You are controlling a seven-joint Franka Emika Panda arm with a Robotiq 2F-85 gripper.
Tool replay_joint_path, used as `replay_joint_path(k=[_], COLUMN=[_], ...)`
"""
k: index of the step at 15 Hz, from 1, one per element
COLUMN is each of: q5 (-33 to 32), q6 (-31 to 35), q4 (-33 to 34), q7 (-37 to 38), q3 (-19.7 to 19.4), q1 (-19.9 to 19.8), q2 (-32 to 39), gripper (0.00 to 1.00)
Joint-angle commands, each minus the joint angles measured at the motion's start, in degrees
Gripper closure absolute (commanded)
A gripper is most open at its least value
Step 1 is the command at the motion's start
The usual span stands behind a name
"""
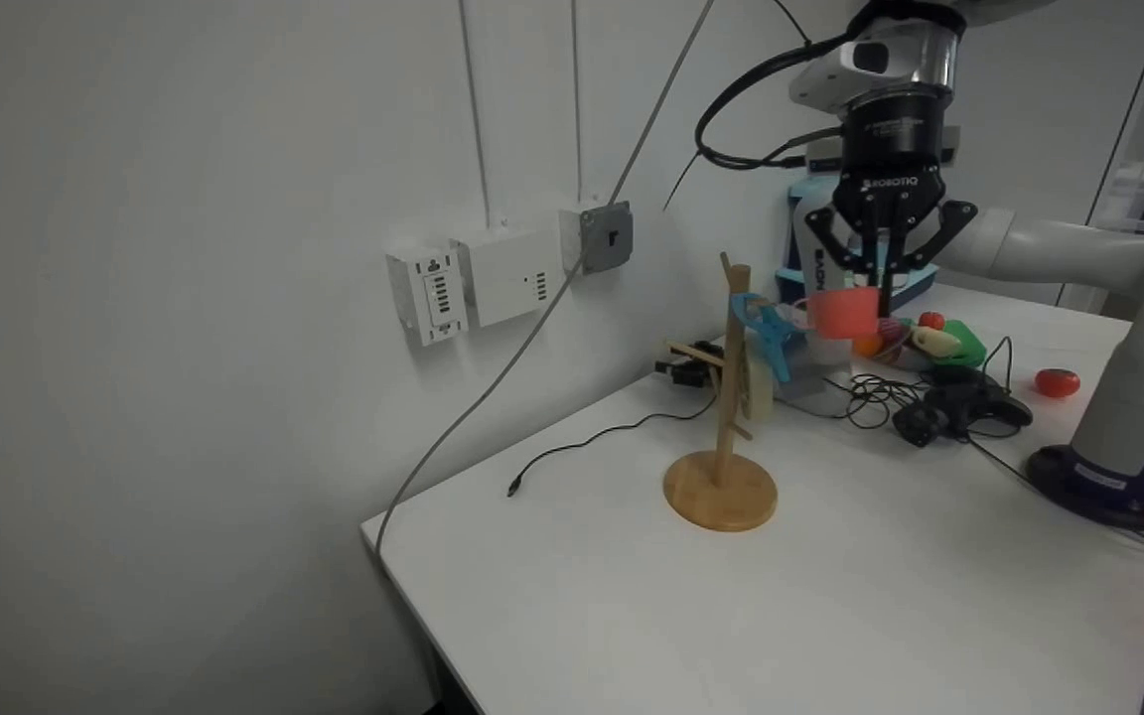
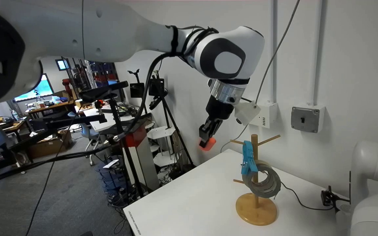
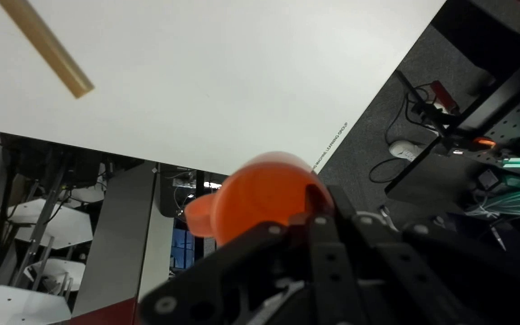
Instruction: Hang the cup on the wooden stand
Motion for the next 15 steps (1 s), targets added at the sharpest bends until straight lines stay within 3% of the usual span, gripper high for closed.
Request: replay_joint_path(k=[1,15], q5=[-2.1,-6.7], q6=[-1.3,1.7], q4=[4.9,11.2], q7=[-1.3,-0.6], q3=[0.4,0.8], q1=[0.0,0.2], q2=[1.8,7.4], gripper=[0.99,0.99])
